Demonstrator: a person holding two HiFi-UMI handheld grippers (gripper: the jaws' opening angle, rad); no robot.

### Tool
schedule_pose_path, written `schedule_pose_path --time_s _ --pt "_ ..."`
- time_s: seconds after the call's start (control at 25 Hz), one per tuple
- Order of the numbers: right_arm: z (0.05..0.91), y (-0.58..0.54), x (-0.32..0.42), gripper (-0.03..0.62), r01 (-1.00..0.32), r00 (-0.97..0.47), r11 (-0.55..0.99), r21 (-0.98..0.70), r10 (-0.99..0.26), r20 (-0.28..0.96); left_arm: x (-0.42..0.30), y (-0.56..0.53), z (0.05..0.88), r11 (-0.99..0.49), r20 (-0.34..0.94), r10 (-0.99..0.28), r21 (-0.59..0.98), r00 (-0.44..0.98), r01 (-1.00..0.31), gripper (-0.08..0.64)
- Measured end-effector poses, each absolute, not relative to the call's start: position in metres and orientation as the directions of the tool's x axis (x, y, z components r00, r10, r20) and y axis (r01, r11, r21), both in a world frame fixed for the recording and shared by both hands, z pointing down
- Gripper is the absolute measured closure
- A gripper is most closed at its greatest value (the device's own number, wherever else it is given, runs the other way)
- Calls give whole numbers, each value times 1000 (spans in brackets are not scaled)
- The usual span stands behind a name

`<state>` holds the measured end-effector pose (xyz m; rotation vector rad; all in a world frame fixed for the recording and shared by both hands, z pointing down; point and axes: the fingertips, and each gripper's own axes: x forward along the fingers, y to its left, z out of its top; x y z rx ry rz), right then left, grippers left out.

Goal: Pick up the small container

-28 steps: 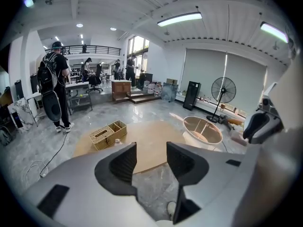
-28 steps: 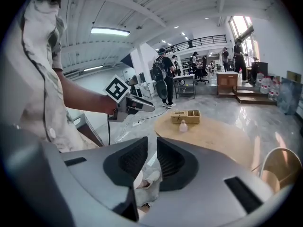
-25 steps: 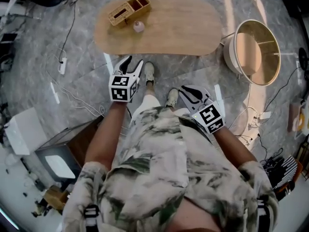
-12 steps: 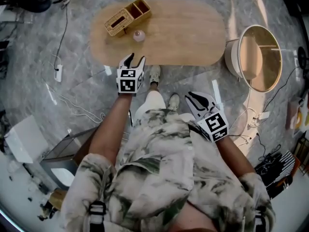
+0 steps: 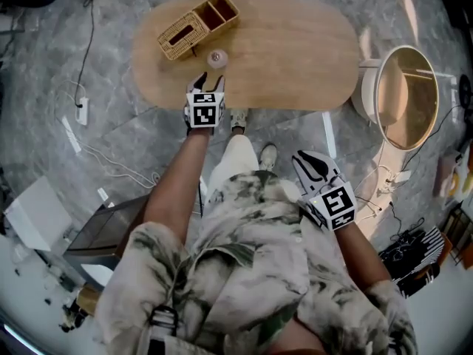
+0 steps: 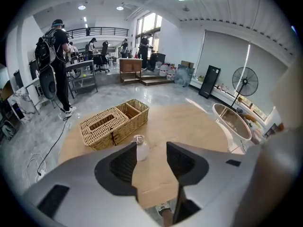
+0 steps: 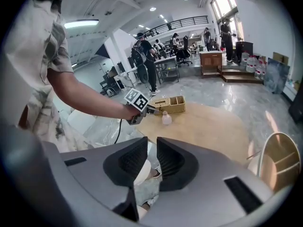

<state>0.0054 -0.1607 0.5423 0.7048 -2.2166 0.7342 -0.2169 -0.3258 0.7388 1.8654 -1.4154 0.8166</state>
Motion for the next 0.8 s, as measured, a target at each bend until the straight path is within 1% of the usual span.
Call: schedule_pose_path --time_s 0.48,0.8 --pt "594 -193 -1 512 -694 -571 644 -322 -220 791 -230 -383 833 -165 823 -543 92 168 -982 350" --pt "614 -193 -4 512 -700 -555 631 -333 -189 810 -230 -403 867 -161 822 -550 69 148 -985 345"
